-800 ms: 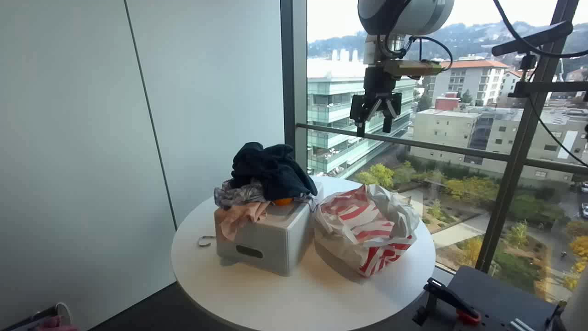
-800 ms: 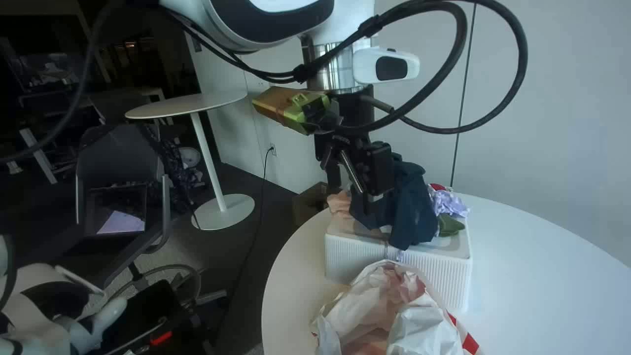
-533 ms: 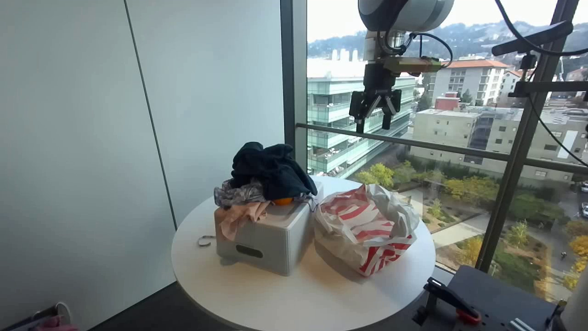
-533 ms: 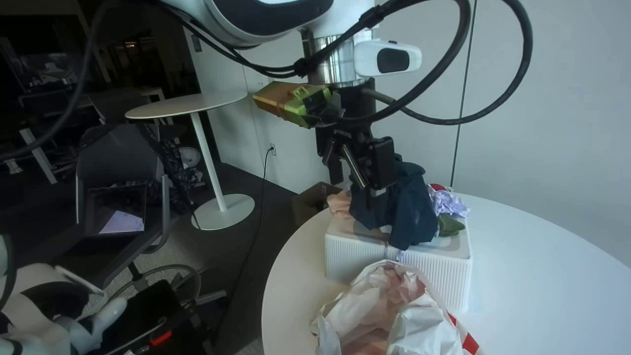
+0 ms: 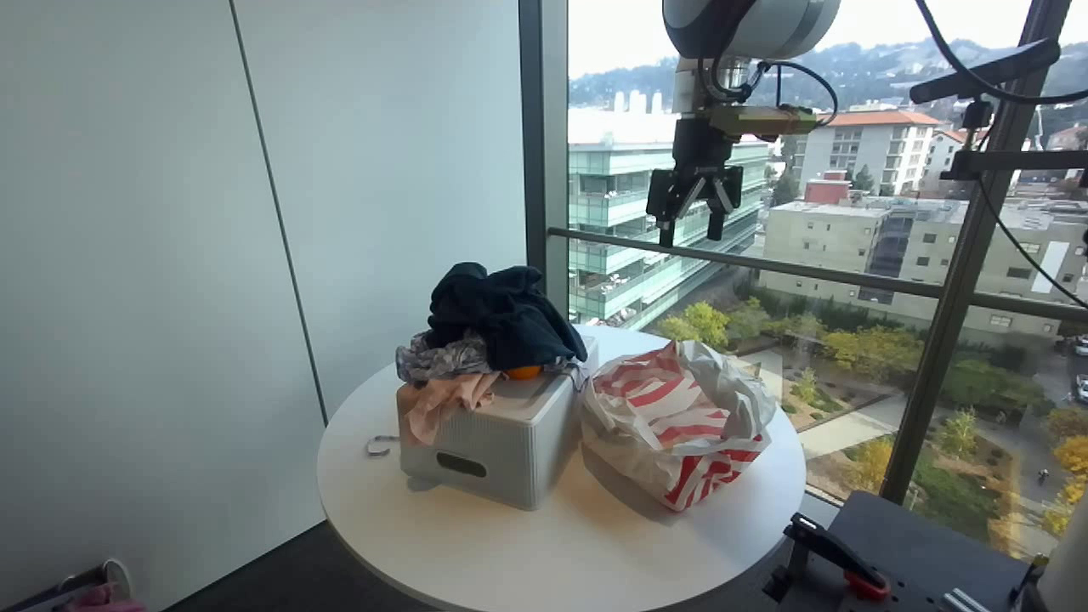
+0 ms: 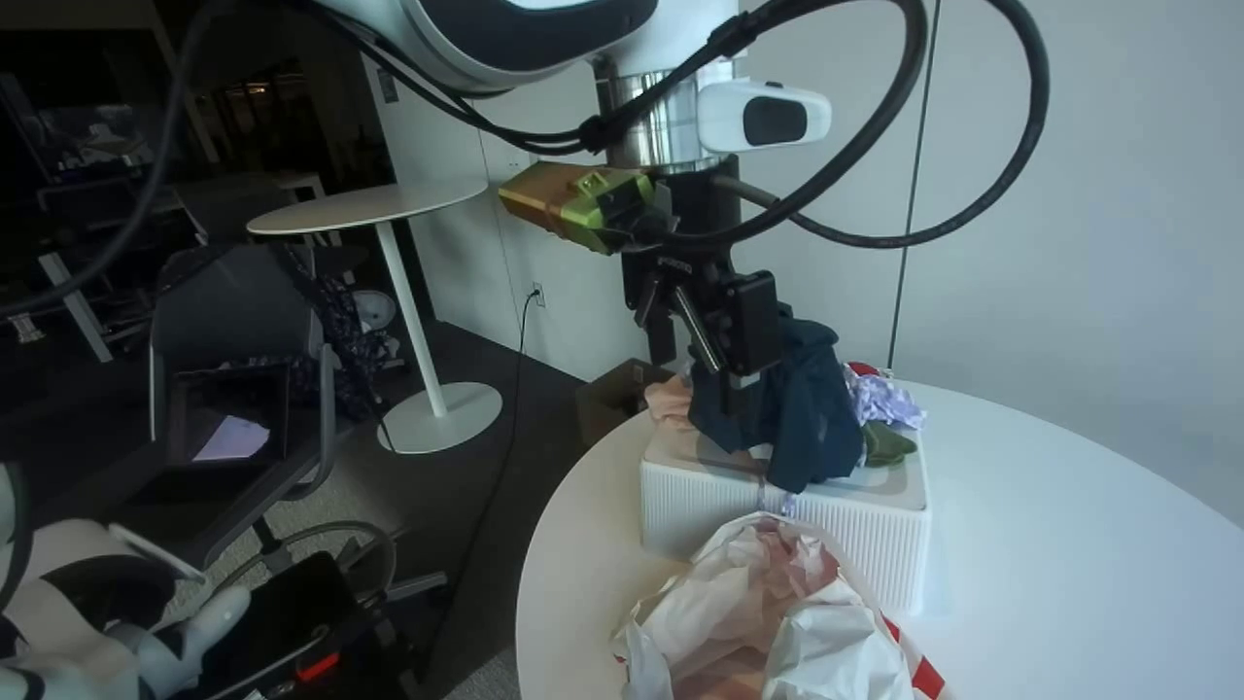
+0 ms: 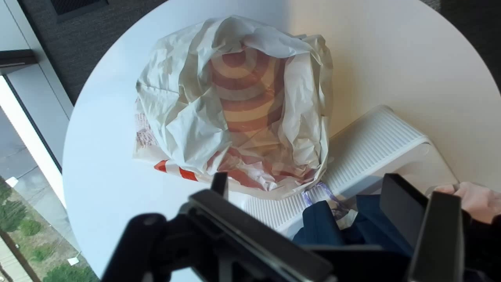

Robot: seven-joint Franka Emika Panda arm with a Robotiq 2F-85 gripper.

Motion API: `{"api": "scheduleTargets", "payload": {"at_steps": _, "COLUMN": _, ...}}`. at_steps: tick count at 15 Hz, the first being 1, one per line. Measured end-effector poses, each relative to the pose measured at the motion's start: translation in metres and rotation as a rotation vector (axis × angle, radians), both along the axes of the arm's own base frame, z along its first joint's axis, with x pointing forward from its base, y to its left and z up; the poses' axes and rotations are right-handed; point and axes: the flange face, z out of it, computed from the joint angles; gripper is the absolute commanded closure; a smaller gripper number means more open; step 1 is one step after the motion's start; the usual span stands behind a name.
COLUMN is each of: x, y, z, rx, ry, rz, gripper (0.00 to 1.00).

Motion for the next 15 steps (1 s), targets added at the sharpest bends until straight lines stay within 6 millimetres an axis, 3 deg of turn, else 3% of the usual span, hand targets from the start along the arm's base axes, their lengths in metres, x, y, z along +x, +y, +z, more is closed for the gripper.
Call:
{"api": "scheduleTargets", "payload": {"at_steps": 2, "x": 0.005, "y": 0.008, "z": -0.002, "rx": 0.008, "ry": -0.001, "rz": 0.011, "gripper": 0.0}}
{"api": "scheduleTargets", "payload": {"at_steps": 4, "x": 0.023, "y": 0.03, "z": 0.007, "rx": -0.001, "ry": -0.033, "rz": 0.046, "gripper": 0.0}}
{"api": "scheduleTargets", "payload": {"at_steps": 10, "x": 0.105, "y": 0.117, "z": 0.052, "rx": -0.044, "ry": -0.14, "rz": 0.172, "gripper": 0.0}}
{"api": "scheduleTargets", "payload": {"at_steps": 12, "x": 0.133, "y": 0.133, "z": 0.052, "rx": -0.046, "ry": -0.151, "rz": 0.203, "gripper": 0.0}}
{"api": "scheduleTargets", "payload": {"at_steps": 15, "x": 0.173, "y": 0.141, "z": 0.038, "rx": -0.046, "ry": -0.148, "rz": 0.232, "gripper": 0.0}}
